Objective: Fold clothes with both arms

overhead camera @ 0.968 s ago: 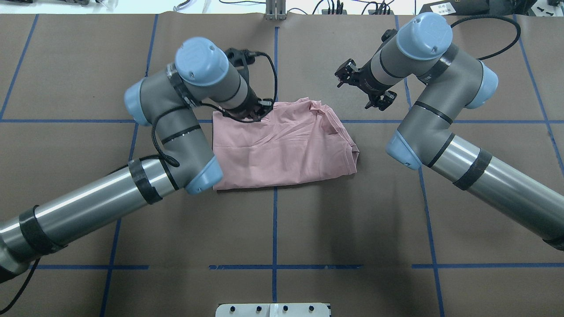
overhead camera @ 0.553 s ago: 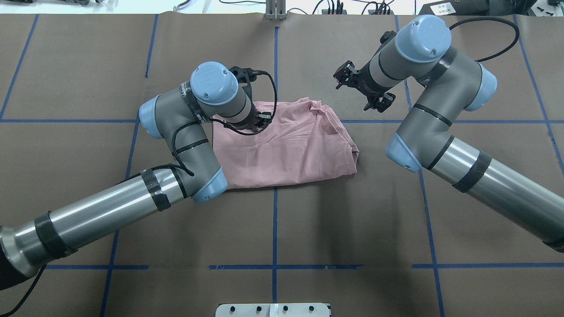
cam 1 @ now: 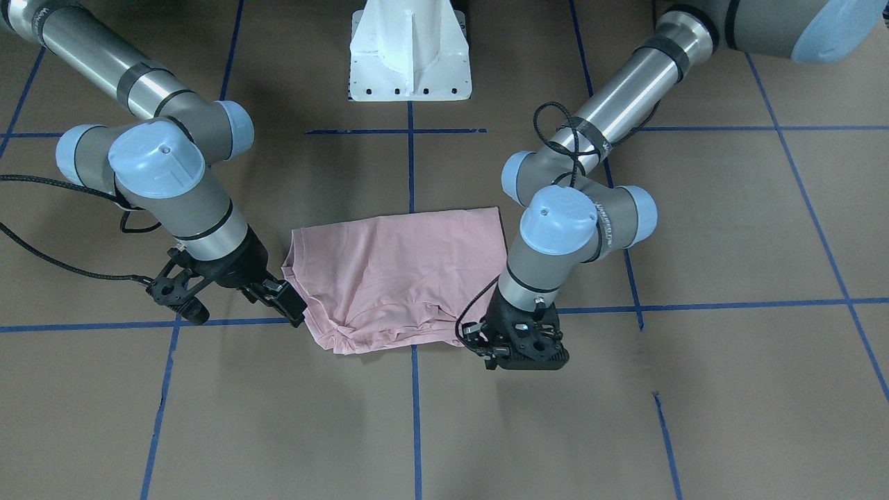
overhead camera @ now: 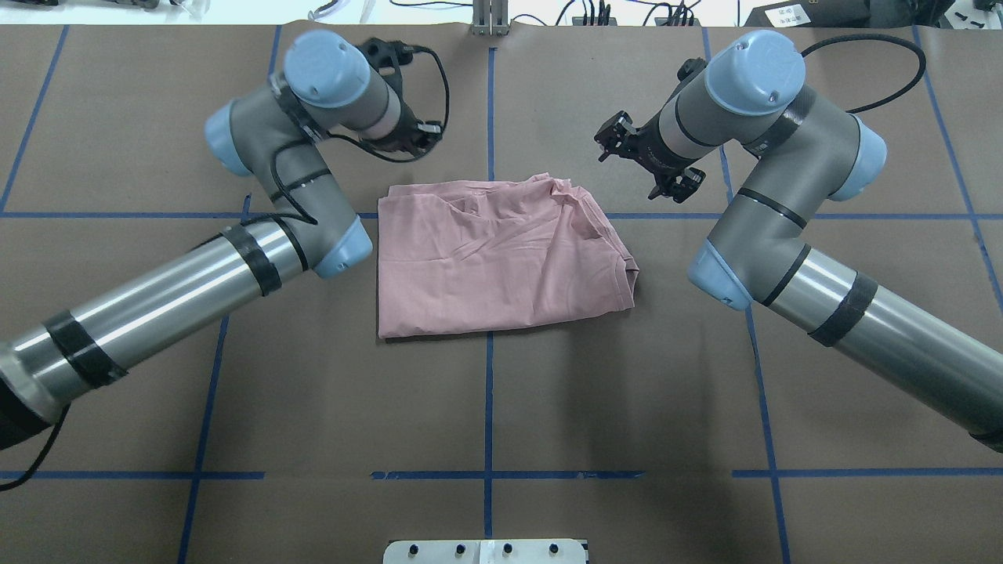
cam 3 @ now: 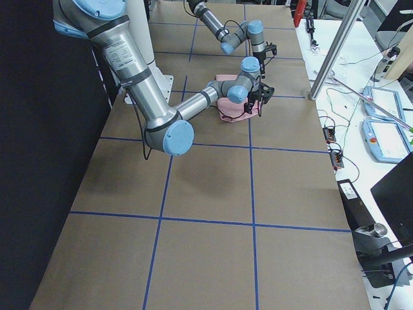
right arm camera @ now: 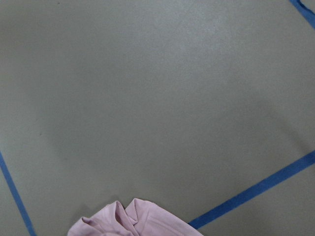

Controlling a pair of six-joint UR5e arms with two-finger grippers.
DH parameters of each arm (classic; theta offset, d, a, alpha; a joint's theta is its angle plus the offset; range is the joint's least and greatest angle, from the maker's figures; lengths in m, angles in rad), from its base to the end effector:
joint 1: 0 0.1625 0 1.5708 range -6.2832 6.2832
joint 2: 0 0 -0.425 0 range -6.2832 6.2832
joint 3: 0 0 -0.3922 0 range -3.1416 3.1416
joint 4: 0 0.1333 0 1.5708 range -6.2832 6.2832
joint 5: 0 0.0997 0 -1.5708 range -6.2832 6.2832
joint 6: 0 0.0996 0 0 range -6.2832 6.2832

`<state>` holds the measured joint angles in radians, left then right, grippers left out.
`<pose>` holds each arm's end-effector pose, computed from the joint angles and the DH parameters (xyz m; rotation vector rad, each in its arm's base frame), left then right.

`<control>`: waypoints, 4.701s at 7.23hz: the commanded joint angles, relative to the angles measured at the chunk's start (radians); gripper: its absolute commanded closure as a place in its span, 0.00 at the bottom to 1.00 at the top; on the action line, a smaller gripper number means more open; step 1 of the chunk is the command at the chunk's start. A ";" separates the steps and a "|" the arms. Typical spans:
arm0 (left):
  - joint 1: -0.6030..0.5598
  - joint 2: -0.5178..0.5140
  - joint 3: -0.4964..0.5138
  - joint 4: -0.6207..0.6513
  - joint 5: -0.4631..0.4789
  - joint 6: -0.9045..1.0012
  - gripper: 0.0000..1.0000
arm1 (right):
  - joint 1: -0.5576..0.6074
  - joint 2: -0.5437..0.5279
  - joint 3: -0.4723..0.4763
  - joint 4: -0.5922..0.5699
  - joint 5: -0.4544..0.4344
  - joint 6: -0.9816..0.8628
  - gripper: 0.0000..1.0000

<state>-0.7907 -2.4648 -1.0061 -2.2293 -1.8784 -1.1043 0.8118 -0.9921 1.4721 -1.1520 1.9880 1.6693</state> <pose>0.5151 -0.6672 0.2709 0.3479 0.9582 -0.1438 -0.4237 -0.5817 0.3159 -0.0560 -0.9828 0.6502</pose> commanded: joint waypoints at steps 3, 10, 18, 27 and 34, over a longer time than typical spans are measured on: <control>-0.269 0.358 -0.314 0.007 -0.249 0.323 1.00 | 0.123 -0.150 0.037 -0.002 0.026 -0.294 0.00; -0.629 0.696 -0.850 0.737 -0.286 0.961 1.00 | 0.417 -0.449 0.091 0.005 0.253 -0.885 0.00; -0.817 0.901 -0.752 0.789 -0.504 1.279 0.00 | 0.713 -0.568 0.208 -0.390 0.425 -1.573 0.00; -0.815 0.897 -0.752 0.734 -0.461 1.272 0.00 | 0.707 -0.569 0.303 -0.598 0.359 -1.708 0.00; -0.811 0.888 -0.753 0.711 -0.433 1.269 0.00 | 0.707 -0.563 0.303 -0.597 0.371 -1.705 0.00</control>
